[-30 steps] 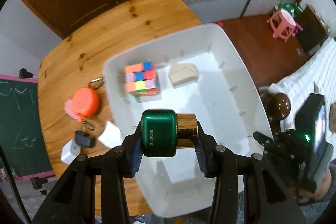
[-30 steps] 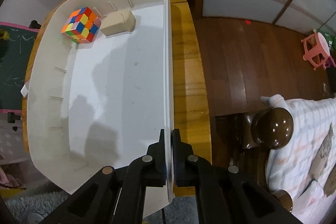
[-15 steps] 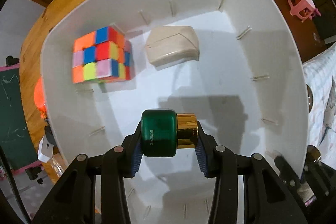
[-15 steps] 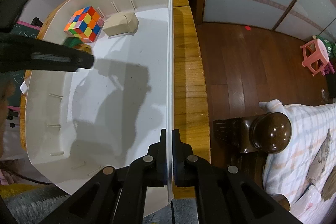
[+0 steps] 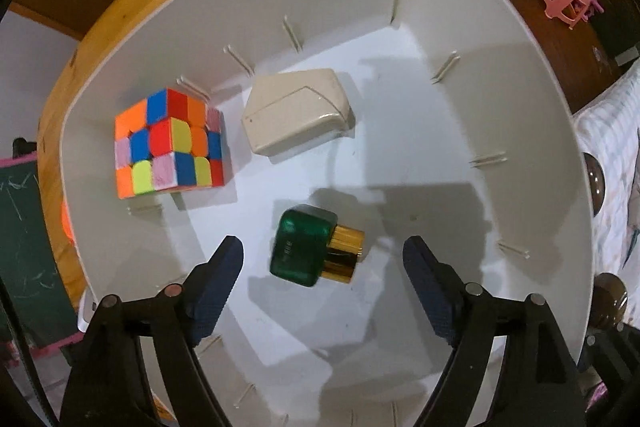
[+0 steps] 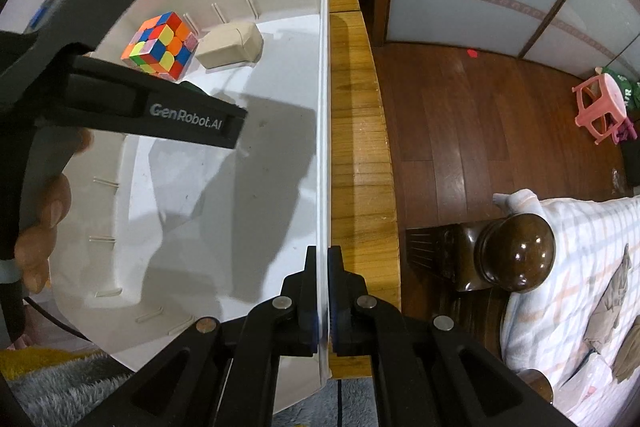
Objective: Organize rigid objects
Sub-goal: 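Move the left tool back over the table to the white charger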
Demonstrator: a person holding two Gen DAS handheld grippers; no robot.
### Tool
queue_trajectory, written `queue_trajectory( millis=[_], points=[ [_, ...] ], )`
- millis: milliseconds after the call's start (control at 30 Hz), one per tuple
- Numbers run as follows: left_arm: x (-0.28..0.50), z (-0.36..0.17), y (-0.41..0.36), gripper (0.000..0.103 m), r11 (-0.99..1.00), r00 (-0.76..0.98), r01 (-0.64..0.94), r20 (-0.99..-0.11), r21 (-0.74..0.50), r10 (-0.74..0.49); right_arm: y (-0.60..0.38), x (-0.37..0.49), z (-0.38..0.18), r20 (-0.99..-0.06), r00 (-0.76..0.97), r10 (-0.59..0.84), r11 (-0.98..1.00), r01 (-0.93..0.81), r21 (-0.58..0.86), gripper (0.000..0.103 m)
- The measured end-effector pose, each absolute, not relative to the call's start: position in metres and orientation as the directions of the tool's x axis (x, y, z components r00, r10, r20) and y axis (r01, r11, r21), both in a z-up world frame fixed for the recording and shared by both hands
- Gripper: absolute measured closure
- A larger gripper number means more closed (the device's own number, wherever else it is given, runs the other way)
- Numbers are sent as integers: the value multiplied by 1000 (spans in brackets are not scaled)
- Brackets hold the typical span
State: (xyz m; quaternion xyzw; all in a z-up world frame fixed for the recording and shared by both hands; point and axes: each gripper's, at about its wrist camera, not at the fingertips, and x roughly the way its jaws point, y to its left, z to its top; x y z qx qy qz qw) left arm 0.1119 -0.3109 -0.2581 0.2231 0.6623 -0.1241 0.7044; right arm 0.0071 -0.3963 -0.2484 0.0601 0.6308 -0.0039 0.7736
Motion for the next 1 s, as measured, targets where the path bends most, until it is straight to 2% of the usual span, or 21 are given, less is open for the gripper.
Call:
queue_trajectory(
  millis=[600,1000],
  points=[
    [96,-193,-262,18,882,228,427,-968,198,106,-401,7,-249,-977,194,83,984,142,112,100],
    [87,-146,-160,18,961,287,218,-952,173,106,-401,10,-250,-982,175,73,979,177,105,100]
  ],
)
